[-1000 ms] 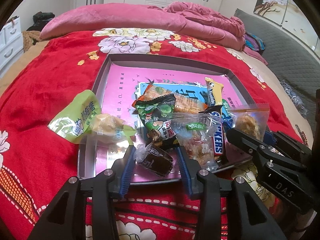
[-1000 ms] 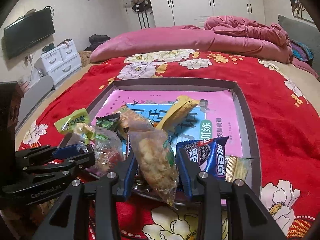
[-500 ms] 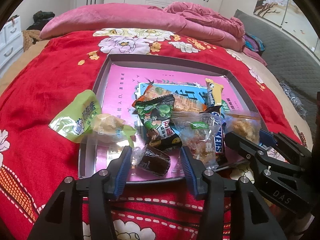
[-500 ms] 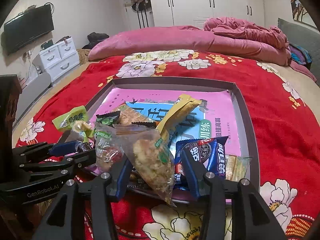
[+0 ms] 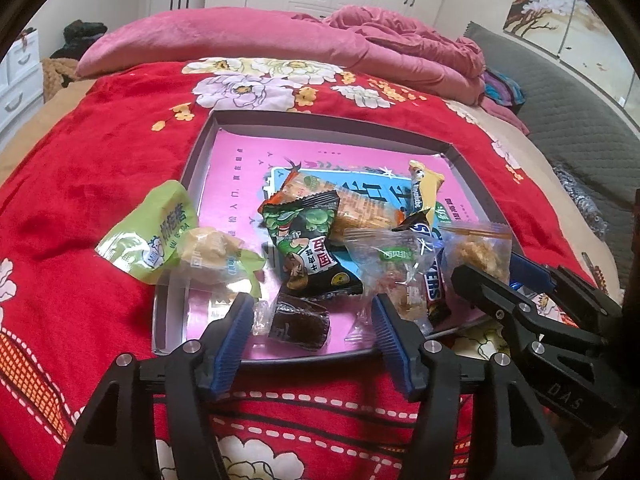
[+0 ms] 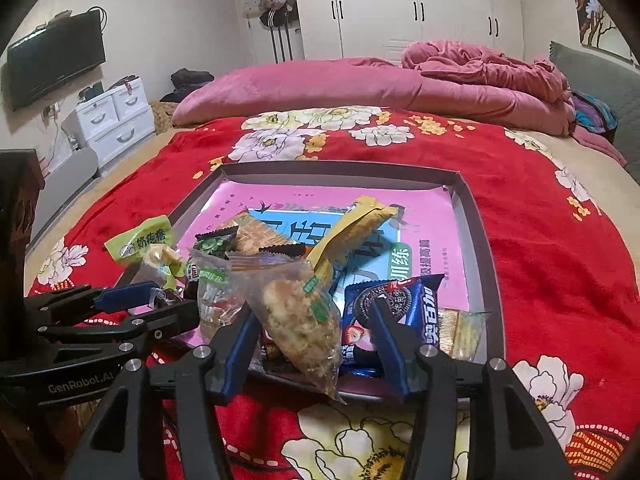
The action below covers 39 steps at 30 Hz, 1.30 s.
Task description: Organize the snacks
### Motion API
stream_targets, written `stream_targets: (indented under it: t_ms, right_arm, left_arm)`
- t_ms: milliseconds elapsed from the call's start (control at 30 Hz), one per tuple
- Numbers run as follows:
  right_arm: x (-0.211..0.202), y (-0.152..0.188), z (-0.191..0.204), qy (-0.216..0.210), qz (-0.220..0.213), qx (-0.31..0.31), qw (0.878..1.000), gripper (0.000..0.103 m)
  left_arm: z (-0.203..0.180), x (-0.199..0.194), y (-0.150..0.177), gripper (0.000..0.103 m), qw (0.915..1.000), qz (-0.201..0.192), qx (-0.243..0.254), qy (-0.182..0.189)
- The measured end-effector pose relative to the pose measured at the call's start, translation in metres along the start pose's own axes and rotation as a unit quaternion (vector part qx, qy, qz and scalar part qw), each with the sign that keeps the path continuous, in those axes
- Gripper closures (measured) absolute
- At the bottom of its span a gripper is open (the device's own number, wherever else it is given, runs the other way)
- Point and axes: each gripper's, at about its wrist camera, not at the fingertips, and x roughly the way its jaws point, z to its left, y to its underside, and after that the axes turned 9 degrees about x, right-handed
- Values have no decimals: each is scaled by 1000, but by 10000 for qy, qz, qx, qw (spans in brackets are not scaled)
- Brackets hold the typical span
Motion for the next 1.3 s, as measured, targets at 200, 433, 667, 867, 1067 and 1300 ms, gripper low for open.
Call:
stream_targets:
  t_ms: [200, 433, 667, 867, 1067, 1300]
  right_arm:
    - [-2, -2, -2, 19, -35, 54, 10000, 46]
    - [-6, 0, 3, -142, -33, -28, 9999, 46]
    - [-9, 6, 8, -218, 57, -168, 9996, 46]
    - [-5, 4, 7, -145, 88, -229, 9996, 51]
    - [-1, 4, 10, -25, 44, -344, 9994, 52]
    - [-3, 3, 9, 35, -14, -315, 9995, 52]
  left_arm:
    - [0, -1, 0, 38, 10000, -4, 0, -4]
    - [-1, -2, -1, 38, 10000, -28, -9, 12]
    - [0, -4, -2, 38, 10000, -50, -27, 36]
    - [1, -7, -1, 38, 10000, -83, -15, 37]
    - [-1, -9, -1, 38, 9999, -115, 13, 54]
    - [-3, -10, -1, 38, 9999, -144, 40, 85]
